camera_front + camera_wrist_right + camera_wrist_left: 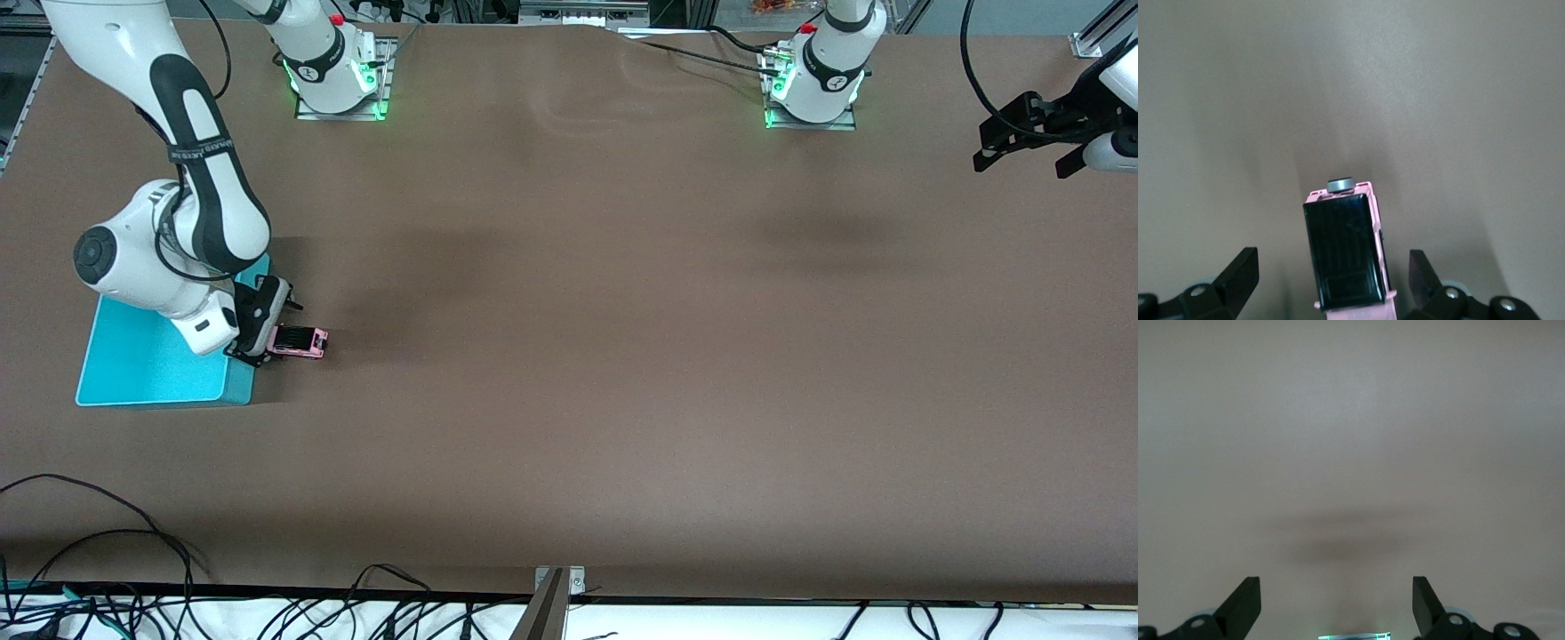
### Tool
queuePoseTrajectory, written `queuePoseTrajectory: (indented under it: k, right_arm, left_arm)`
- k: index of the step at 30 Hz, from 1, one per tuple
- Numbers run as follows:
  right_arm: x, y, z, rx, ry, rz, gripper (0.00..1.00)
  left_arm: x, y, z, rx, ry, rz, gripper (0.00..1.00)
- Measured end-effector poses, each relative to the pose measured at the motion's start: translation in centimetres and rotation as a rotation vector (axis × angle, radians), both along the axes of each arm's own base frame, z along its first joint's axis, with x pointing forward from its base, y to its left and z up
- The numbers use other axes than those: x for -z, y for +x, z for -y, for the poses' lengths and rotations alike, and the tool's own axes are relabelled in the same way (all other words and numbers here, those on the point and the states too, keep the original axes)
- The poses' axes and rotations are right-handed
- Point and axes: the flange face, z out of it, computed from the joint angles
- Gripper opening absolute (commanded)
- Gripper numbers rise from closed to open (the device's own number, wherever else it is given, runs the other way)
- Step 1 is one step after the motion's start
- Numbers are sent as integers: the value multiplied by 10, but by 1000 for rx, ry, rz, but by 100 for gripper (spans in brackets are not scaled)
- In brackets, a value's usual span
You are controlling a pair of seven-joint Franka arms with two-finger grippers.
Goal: Wind and store pink jeep toy
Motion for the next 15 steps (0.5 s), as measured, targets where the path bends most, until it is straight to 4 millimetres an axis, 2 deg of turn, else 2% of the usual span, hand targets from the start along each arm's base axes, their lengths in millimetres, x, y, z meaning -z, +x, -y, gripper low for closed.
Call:
queuePoseTrajectory:
  k: [6,12,15]
  right_arm:
    - [13,3,-1,-7,-12,-2,100]
    - [22,3,0,-16,-22,4,100]
    - [25,2,1,-15,-23,-1,96]
  left_arm:
    - [4,3,-5,-12,-1,-8,100]
    - [-4,4,-17,-33,-2,11,100]
    - [-6,5,-19,-38,-2,15,100]
